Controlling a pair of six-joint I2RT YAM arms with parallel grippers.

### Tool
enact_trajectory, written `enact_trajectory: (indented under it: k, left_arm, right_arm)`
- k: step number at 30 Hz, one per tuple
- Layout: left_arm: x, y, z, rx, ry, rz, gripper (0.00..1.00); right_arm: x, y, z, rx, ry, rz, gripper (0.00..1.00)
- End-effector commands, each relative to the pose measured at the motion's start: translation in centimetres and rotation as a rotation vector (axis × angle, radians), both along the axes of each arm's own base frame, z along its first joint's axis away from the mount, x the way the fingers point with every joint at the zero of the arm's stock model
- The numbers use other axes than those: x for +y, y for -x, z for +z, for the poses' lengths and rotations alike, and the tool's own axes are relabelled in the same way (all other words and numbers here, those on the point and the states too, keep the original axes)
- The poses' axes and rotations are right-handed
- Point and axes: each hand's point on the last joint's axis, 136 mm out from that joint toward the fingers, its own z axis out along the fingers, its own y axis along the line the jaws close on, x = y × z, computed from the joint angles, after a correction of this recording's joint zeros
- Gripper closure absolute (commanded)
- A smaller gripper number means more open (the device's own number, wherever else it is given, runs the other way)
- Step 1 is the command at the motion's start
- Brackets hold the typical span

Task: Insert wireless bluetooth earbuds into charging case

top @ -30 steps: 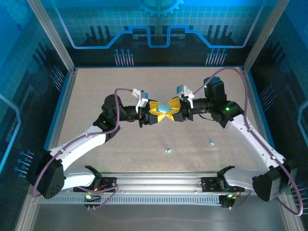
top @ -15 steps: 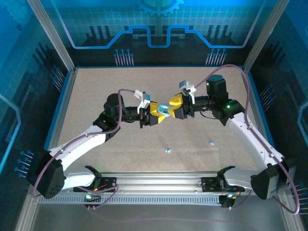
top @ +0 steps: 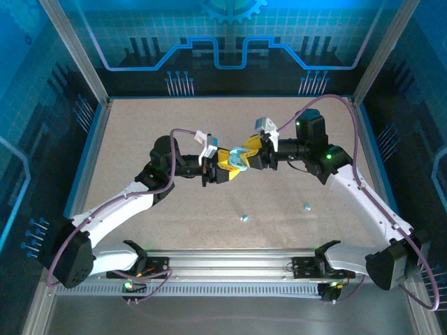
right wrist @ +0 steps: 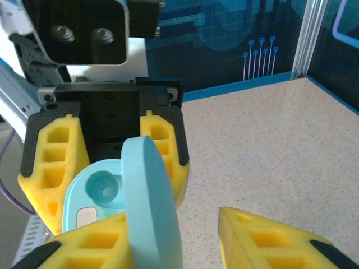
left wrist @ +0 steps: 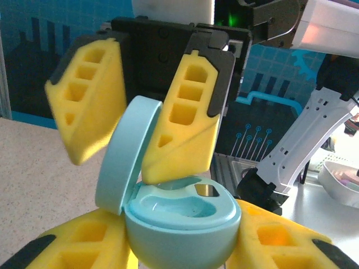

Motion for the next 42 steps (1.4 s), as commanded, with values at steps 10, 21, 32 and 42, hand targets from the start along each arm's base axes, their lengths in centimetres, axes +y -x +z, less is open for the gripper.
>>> enact_trajectory:
  k: [10,21,32,42]
  left_arm:
    - [-0.3,1.1,0.3,-0.023,0.016,-0.058,0.67]
    - [-0.4,0.2,-0.3,-0.001,-0.002,-0.022,0.44]
    - [-1.2,0.1,-0.7,0.002,-0.018,-0.026,0.38]
    - [-1.2,-0.4,-1.0,-0.002,-0.033,0.010,0.43]
  right_arm:
    - [0.0,0.6,1.7,-0.086,-0.003,0.017,0.72]
    - [0.1,0.9,1.7,-0.088,0.017,0.027,0.89]
    - [0.4,0.8,1.4,-0.093,0.037,0.007,0.89]
    - [0.6,0.8,1.1,-0.098,0.055,0.006,0.88]
